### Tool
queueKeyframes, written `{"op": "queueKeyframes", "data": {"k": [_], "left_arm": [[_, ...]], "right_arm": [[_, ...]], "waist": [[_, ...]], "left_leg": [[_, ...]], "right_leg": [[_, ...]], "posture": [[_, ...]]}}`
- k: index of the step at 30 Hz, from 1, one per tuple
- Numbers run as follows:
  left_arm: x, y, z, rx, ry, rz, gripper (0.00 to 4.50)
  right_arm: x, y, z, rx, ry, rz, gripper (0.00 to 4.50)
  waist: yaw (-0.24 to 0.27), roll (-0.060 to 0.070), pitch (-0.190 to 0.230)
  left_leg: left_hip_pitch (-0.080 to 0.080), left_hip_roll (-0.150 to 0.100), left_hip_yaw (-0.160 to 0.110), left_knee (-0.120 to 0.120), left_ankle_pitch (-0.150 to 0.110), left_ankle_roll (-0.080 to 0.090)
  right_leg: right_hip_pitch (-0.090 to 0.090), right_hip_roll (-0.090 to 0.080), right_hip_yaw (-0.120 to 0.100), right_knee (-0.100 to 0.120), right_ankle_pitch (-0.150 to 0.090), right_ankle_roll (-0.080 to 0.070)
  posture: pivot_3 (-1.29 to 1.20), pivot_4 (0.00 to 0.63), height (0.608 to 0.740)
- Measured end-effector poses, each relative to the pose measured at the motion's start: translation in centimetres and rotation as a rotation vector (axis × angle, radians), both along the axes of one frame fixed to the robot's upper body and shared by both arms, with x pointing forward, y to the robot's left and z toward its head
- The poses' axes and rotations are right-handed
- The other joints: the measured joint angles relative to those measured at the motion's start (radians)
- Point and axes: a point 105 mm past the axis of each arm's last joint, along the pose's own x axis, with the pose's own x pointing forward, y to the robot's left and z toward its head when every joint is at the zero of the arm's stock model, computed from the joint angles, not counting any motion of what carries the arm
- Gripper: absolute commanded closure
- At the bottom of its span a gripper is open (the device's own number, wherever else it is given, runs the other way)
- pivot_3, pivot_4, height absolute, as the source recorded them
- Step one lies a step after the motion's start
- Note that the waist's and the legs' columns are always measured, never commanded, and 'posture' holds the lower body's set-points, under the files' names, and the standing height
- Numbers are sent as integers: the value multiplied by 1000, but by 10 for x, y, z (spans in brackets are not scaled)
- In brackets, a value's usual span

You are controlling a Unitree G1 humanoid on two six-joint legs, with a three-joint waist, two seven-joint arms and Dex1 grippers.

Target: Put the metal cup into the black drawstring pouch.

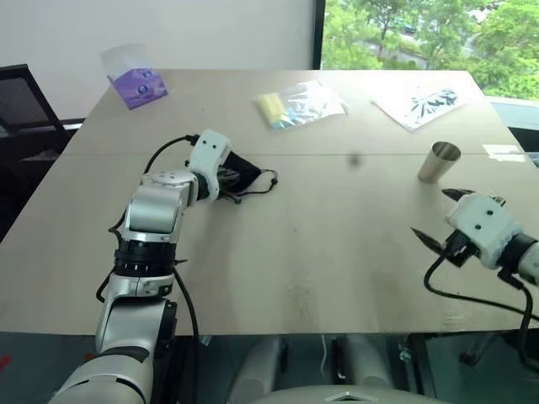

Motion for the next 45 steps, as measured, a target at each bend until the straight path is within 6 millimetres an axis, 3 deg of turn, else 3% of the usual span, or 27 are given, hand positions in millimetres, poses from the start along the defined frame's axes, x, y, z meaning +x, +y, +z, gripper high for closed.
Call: {"op": "queueKeyframes", "data": {"k": [4, 5, 7, 11, 19, 27, 30, 38, 45], "left_arm": [[-1, -4, -5, -15, 7, 1, 4426], [-1, -7, -7, -26, 11, -2, 4426], [-2, -8, -10, -35, 14, 0, 4426], [-3, -16, -14, -69, 19, -2, 4426], [-7, -16, -16, -72, 14, 25, 4426], [-17, -11, -23, -83, 25, 66, 4426], [-19, -11, -21, -78, 14, 70, 4500], [-21, -4, -20, -76, 16, 98, 4500], [-23, -6, -17, -78, 10, 97, 4500]], "right_arm": [[22, -23, 22, -50, 10, -22, 0], [32, -40, 33, -70, 13, -64, 0], [40, -53, 43, -83, 21, -87, 0], [64, -74, 45, -112, 89, -107, 0], [113, -81, 25, -140, 160, -90, 0], [134, -68, 13, -155, 202, -24, 0], [139, -61, 4, -166, 219, 0, 892], [139, -62, -9, -206, 263, 20, 4407], [139, -60, -5, -200, 243, 34, 4462]], "waist": [[1, 0, 0], [1, 1, 1], [2, 1, 1], [0, 0, 1], [-7, 1, 1], [-1, 1, 1], [-1, 1, 1], [-2, 1, 1], [-4, 1, 1]], "left_leg": [[0, 0, 0, 0, 0, 0], [0, 0, 0, 0, 0, 0], [0, 0, 0, 0, 1, -2], [-1, 0, 1, 0, 1, -2], [-7, 0, 4, 0, 1, -2], [-12, -1, 4, 0, 1, -2], [-12, -1, 4, 0, 1, -2], [-12, -1, 4, 0, 1, -2], [-12, -1, 4, 0, 1, -2]], "right_leg": [[0, 0, 0, 0, 0, 0], [0, -1, 0, 0, 0, 0], [0, -1, 0, 0, 0, 0], [-1, -1, 0, 0, 0, 0], [-9, -1, 4, 2, 1, 0], [-14, -2, 4, 1, 1, 0], [-14, -2, 4, 1, 1, 0], [-14, -2, 4, 1, 1, 0], [-14, -2, 4, 2, 1, 0]], "posture": [[0, 150, 740], [0, 150, 740], [0, 150, 740], [0, 150, 740], [0, 150, 740], [0, 150, 740], [0, 150, 740], [0, 150, 740], [0, 150, 740]]}}
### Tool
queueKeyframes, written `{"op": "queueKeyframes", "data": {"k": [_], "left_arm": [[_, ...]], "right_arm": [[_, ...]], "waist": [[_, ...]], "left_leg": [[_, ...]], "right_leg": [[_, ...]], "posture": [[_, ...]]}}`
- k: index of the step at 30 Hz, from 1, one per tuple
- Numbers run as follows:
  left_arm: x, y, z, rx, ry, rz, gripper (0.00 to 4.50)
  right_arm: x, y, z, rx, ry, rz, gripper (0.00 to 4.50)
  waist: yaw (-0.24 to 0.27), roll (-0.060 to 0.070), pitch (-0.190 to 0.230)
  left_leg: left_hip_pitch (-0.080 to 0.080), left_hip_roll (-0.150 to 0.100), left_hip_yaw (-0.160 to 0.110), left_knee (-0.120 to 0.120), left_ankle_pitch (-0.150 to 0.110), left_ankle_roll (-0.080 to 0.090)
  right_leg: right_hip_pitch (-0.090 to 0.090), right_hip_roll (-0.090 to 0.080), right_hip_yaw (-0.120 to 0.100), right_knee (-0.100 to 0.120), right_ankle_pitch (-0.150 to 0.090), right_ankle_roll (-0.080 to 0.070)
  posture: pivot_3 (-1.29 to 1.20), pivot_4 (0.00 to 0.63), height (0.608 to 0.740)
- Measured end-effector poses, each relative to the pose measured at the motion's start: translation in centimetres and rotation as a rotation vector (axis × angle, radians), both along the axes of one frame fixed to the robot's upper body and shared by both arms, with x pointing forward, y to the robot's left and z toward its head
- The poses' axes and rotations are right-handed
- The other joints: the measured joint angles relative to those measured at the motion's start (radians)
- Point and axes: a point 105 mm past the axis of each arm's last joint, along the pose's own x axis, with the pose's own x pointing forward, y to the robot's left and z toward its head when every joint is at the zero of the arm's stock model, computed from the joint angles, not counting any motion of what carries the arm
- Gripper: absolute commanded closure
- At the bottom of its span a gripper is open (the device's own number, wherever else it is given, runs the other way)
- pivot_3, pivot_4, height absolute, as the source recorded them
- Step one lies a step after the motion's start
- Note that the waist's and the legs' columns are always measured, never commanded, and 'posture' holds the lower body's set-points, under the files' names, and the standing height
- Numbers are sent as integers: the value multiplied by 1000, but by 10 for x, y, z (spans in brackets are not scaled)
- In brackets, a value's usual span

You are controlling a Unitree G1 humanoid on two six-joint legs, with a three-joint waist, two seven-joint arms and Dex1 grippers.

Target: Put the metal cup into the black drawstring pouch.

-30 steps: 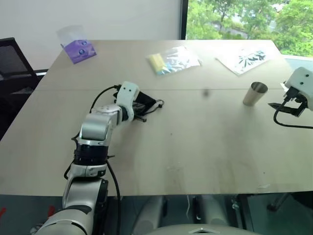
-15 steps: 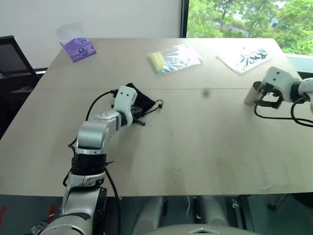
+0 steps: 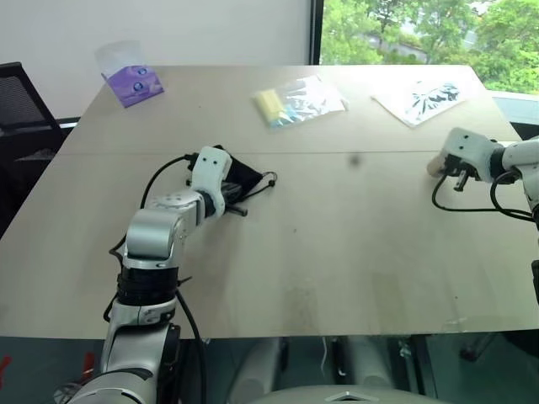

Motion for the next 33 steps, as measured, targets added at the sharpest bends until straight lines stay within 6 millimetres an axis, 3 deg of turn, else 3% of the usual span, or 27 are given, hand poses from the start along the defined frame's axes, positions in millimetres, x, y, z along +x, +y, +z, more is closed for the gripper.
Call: {"op": "queueKeyframes", "data": {"k": [4, 8, 11, 15, 19, 25, 33], "left_arm": [[1, -4, 3, -15, 8, -10, 4500], [4, -19, 11, -69, 30, -42, 4500], [7, -36, 19, -124, 59, -81, 4500], [10, -44, 27, -213, 128, -95, 4500], [15, -46, 29, -228, 179, -108, 4500], [21, -57, 17, -276, 296, -109, 4500], [21, -68, 23, -316, 392, -138, 4500]], "right_arm": [[-11, 16, 23, 140, -89, 41, 4462], [-35, 59, 39, 388, -174, 77, 4462], [-63, 112, 36, 572, -179, 129, 4462], [-91, 153, 32, 773, -237, 102, 4462], [-105, 183, 27, 923, -252, 44, 4462], [-109, 205, 43, 1088, -405, 19, 4462], [-101, 237, 27, 1149, -376, 35, 4462]], "waist": [[4, 0, 0], [7, 0, 0], [5, 0, 0], [7, 0, -1], [3, 0, -1], [3, 0, -1], [-15, 0, -1]], "left_leg": [[-1, 0, -1, 0, 0, 0], [-2, 0, -5, 2, 0, 0], [-2, 0, -4, 3, 0, 0], [-1, -1, -5, 5, 0, 0], [2, -2, -2, 5, 0, -1], [3, -2, -2, 5, 1, -1], [3, -1, -1, 5, 1, -2]], "right_leg": [[0, 0, -1, 0, 0, 0], [1, -1, -3, 1, 0, 0], [0, 0, -2, 3, 0, 0], [0, 0, -3, 6, 0, 0], [-1, 0, 1, 10, 0, 0], [-2, 1, 1, 13, 0, 0], [-3, 1, 2, 13, 0, 0]], "posture": [[0, 150, 740], [0, 150, 740], [0, 150, 740], [0, 150, 740], [0, 150, 740], [0, 150, 740], [0, 150, 740]]}}
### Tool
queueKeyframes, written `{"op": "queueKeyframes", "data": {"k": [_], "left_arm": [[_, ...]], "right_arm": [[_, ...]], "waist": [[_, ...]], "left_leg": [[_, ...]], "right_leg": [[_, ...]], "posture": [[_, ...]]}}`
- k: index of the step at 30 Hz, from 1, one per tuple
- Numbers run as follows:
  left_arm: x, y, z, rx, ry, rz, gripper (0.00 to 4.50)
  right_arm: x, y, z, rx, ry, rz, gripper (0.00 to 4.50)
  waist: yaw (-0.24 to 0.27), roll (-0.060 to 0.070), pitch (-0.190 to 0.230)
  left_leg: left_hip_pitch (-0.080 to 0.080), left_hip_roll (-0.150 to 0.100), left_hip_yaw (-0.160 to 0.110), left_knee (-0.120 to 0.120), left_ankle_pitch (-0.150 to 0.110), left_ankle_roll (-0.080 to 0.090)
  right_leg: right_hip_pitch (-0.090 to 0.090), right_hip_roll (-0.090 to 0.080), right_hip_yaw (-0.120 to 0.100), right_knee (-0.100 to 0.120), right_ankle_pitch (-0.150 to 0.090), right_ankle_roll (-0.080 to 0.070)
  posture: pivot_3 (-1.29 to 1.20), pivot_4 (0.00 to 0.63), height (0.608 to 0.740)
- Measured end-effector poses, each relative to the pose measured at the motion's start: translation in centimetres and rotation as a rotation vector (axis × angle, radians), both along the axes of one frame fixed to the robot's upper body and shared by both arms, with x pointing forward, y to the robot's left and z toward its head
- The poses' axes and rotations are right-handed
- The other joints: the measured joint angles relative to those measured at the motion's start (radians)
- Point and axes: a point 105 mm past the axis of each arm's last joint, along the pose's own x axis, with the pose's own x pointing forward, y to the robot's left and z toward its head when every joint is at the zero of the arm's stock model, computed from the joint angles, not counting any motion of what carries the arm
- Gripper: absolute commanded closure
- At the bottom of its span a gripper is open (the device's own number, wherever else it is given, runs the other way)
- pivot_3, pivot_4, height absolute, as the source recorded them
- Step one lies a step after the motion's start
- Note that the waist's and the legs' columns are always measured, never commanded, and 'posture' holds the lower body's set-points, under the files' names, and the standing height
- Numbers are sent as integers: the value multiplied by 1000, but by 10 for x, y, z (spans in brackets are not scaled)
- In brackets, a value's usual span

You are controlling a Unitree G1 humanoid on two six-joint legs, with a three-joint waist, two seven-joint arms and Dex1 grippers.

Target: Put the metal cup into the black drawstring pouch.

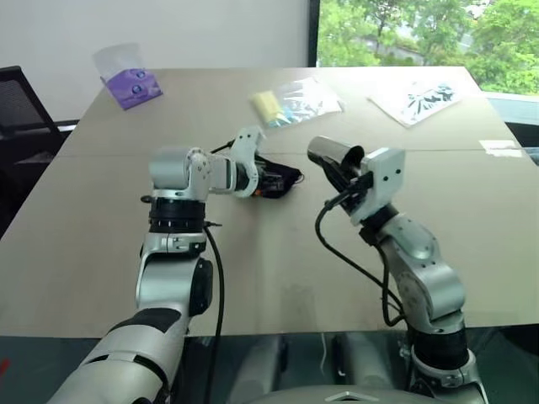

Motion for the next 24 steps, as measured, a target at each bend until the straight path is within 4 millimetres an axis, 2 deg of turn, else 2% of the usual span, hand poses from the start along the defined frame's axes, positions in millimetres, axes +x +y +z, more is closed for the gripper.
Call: {"op": "queueKeyframes", "data": {"k": [8, 17, 21, 24], "left_arm": [[-1, -3, 1, -60, 70, 16, 4500], [-4, -5, -4, -125, 137, 47, 4500], [-4, -3, -4, -149, 153, 63, 4500], [-6, -2, -3, -169, 166, 67, 4500]], "right_arm": [[16, 6, -19, -60, -12, -46, 4462], [13, 16, -29, -100, -36, 71, 4462], [12, 23, -42, -137, -10, 129, 4462], [18, 23, -61, -143, 40, 127, 4462]], "waist": [[-7, 0, 0], [-8, 0, 0], [-8, 0, 0], [-8, 0, 0]], "left_leg": [[0, 0, 0, 0, 0, 0], [0, 0, 0, 0, 0, 0], [0, 0, 0, 0, 0, 0], [0, 0, 0, 0, 0, 0]], "right_leg": [[-1, 0, 1, 0, 0, 0], [-1, 0, 1, 0, 0, 0], [-1, 0, 1, 0, 0, 0], [-1, 0, 1, 0, 0, 0]], "posture": [[0, 150, 740], [0, 150, 740], [0, 150, 740], [0, 150, 740]]}}
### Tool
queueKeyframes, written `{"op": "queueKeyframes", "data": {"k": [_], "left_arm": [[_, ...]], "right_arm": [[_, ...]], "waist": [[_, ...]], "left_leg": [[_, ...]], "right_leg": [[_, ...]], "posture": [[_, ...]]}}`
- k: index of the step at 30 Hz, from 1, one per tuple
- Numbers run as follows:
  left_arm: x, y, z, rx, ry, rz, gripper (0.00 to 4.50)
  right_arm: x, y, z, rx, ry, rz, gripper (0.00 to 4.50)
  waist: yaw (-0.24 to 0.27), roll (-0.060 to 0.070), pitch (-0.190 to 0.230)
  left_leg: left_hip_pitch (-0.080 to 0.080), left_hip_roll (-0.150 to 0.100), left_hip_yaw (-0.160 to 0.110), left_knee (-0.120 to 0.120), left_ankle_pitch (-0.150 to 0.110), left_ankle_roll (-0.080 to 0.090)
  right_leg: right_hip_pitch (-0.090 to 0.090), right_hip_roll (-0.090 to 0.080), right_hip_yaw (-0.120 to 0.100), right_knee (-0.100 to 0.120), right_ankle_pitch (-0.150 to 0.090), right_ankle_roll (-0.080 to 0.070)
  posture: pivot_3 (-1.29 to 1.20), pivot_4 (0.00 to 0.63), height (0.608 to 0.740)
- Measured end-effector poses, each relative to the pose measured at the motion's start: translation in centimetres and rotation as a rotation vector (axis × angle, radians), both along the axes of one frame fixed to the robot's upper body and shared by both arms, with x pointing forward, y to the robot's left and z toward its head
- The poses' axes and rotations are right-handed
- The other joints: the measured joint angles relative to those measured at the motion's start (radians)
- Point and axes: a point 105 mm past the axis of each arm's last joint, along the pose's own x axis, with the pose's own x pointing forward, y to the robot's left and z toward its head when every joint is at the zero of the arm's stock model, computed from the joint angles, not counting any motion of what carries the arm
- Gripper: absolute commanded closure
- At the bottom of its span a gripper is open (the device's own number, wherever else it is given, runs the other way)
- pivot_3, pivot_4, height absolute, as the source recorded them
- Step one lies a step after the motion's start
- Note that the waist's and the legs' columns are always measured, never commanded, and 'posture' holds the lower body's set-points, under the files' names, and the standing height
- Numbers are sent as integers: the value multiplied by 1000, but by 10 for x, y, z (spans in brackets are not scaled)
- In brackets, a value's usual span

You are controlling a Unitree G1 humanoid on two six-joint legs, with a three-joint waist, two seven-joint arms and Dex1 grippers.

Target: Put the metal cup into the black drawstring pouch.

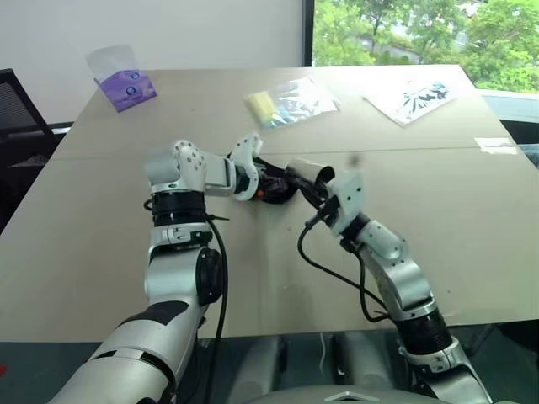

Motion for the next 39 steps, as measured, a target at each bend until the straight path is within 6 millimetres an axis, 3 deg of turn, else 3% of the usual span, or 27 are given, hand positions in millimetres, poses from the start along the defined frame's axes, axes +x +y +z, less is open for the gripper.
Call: {"op": "queueKeyframes", "data": {"k": [3, 19, 27, 32, 39], "left_arm": [[0, 0, 1, -6, 0, 2, 4500], [1, -1, 6, -30, -16, 20, 4500], [0, 11, -1, -22, 3, 57, 4500], [1, 14, -3, -32, 21, 76, 4500], [1, 13, 2, -69, 33, 56, 4500]], "right_arm": [[6, -4, -16, 30, 58, -27, 4462], [13, 1, -26, 162, 101, -11, 4462], [15, -28, 12, 490, 81, -25, 4462], [5, -13, -5, 466, 142, 66, 4462], [20, 0, -23, 445, 196, 60, 4462]], "waist": [[0, 0, 0], [-2, 0, 0], [-2, 0, 0], [-2, 0, 0], [-4, 0, 0]], "left_leg": [[0, 0, 0, 0, 0, 0], [0, 0, 0, 0, 0, 0], [0, 0, 0, 0, 0, 0], [0, 1, 0, -1, 0, 0], [0, 1, 0, -1, 0, 0]], "right_leg": [[0, 0, 0, 0, 0, 0], [0, 0, 0, 0, 0, 0], [0, 0, 0, 0, 0, 0], [0, 1, 1, 0, 0, 0], [-1, 1, 1, 0, 0, 0]], "posture": [[0, 150, 740], [0, 150, 740], [0, 150, 740], [0, 150, 740], [0, 150, 740]]}}
